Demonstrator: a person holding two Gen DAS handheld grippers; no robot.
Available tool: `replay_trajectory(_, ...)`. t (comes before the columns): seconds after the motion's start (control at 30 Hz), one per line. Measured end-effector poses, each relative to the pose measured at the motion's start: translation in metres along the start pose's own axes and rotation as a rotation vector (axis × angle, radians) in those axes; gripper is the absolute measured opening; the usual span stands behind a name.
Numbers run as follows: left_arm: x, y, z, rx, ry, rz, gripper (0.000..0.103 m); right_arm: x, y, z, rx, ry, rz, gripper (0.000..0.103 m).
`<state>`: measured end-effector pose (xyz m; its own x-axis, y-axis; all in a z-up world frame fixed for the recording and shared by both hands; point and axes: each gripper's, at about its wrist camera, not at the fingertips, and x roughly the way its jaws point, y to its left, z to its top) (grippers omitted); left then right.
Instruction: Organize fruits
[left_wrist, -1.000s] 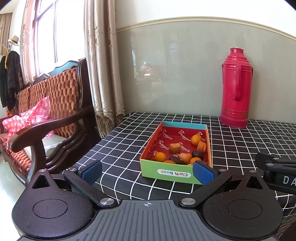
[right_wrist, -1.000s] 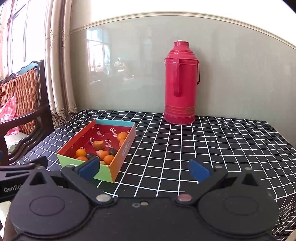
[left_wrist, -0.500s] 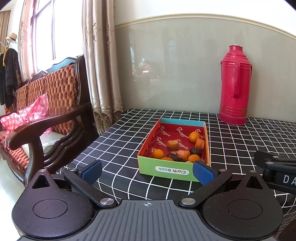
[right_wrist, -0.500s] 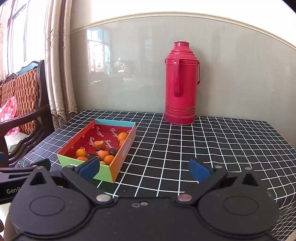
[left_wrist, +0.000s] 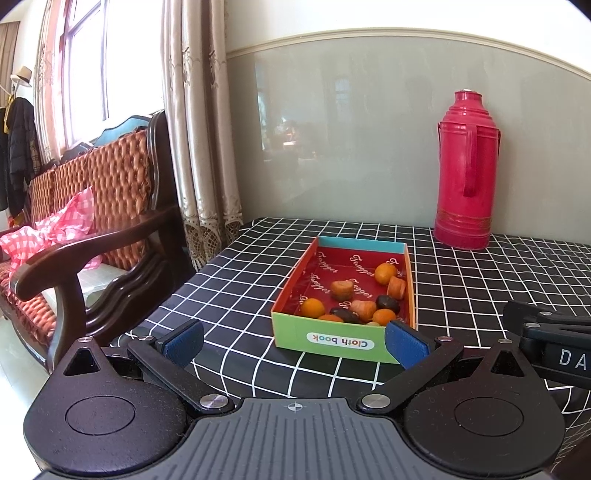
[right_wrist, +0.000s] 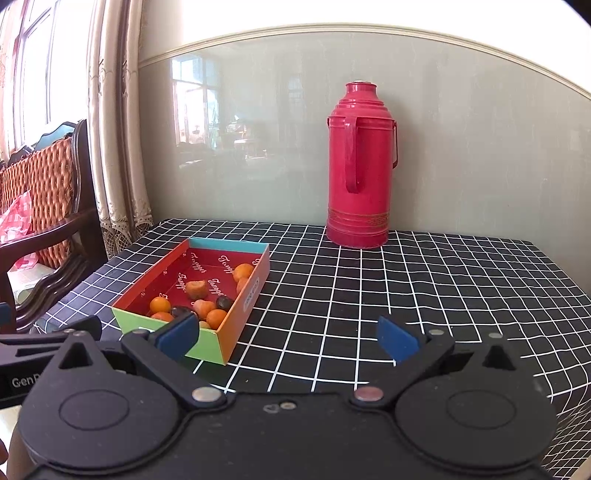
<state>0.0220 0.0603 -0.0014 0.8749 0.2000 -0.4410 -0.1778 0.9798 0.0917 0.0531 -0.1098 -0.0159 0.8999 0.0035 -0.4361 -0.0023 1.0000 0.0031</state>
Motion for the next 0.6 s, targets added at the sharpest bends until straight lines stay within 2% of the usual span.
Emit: replay_trajectory(0.6,0.0009,0.0010,0.0007,-0.008,0.005,-0.006,0.103,-0.0005,0.0007,0.0003,-0.001,-0.004,-0.001,0.097)
